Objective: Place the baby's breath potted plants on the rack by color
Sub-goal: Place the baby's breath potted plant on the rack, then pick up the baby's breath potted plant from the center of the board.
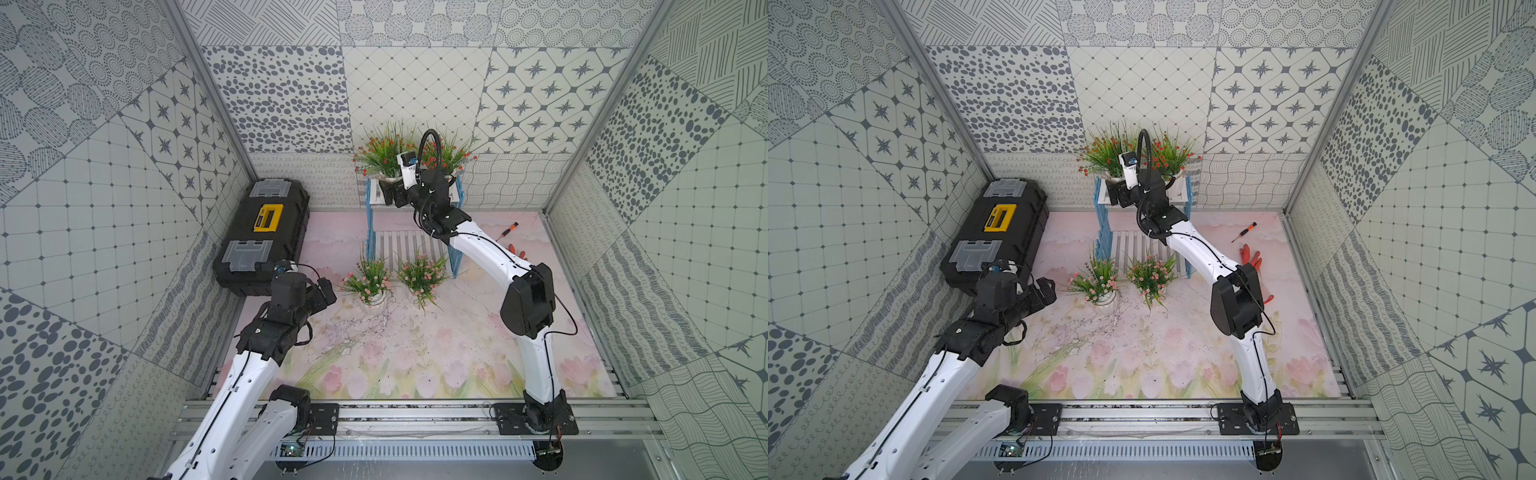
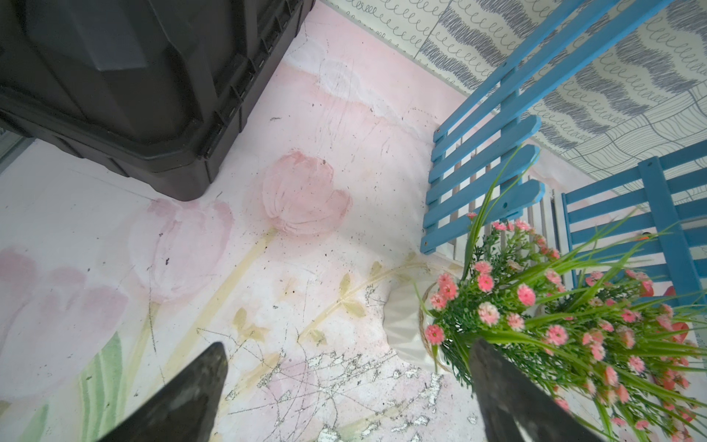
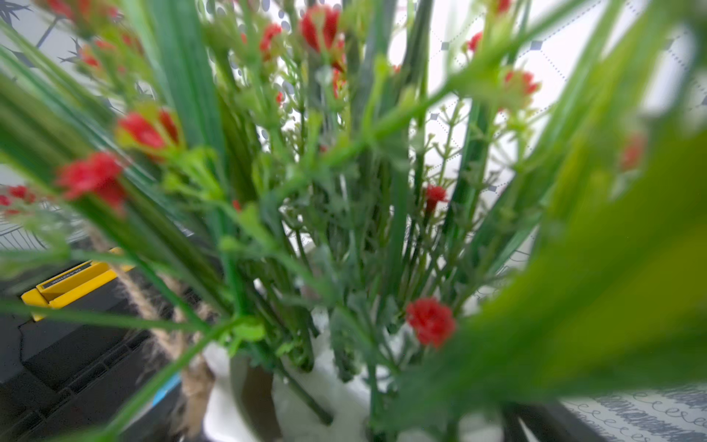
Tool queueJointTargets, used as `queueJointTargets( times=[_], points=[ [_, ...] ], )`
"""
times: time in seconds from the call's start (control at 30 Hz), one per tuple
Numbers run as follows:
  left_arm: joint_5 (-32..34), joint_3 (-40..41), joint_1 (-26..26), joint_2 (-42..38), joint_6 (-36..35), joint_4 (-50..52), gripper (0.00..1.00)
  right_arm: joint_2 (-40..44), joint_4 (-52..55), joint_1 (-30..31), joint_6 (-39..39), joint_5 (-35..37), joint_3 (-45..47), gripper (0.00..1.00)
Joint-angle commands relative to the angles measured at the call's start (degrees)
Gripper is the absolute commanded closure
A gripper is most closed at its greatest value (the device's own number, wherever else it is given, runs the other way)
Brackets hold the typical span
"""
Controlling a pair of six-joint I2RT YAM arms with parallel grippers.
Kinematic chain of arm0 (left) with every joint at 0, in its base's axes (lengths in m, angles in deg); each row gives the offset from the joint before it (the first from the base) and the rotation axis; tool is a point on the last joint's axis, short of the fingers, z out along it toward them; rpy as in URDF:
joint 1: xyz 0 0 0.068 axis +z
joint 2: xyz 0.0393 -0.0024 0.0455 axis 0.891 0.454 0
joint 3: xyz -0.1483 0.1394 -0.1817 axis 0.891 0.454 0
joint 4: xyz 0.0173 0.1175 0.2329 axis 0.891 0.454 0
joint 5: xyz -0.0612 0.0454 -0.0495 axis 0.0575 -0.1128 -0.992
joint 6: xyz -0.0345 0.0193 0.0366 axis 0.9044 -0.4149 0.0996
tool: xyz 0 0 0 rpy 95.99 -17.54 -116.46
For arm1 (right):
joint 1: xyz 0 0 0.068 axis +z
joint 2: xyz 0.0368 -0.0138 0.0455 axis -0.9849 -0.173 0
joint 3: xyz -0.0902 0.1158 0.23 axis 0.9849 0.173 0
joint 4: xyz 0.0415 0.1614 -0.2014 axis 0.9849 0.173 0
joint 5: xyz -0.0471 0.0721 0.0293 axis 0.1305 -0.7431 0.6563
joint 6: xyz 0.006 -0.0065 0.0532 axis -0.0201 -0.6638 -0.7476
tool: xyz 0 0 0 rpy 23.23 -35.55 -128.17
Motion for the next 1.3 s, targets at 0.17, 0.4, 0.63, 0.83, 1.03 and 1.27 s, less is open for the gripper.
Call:
queueJointTargets(
  times=[0.17, 0.4, 0.63, 0.83, 1.03, 1.27],
  points=[
    [0.5, -0.4, 0.0, -0.7, -0.4, 0.3, 0.01, 4.6, -7.6, -0.1, 1.0, 0.3, 3.9, 0.02],
    [1.2, -0.1, 0.0, -2.2, -0.3, 0.5, 0.01, 8.9, -9.7, 0.3, 1.8, 1.1, 9.5, 0.02],
    [2.6, -1.0, 0.0, -2.5, -1.4, 1.9, 0.01, 15.2, -12.7, 0.8, 2.0, 0.2, 18.1, 0.02],
    [2.0, -1.0, 0.0, -2.2, -2.1, 1.7, 0.01, 23.7, -17.1, 2.6, 2.1, 0.7, 29.2, 0.02],
    [0.8, -2.4, 0.0, -0.7, -3.3, 1.7, 0.02, 37.7, -17.2, 7.1, 3.8, 6.2, 44.7, 0.02],
    [0.4, -4.5, 0.0, -1.5, -5.6, 1.4, 0.01, 56.4, -7.8, 13.9, -1.4, 13.9, 62.6, 0.02]
  ],
)
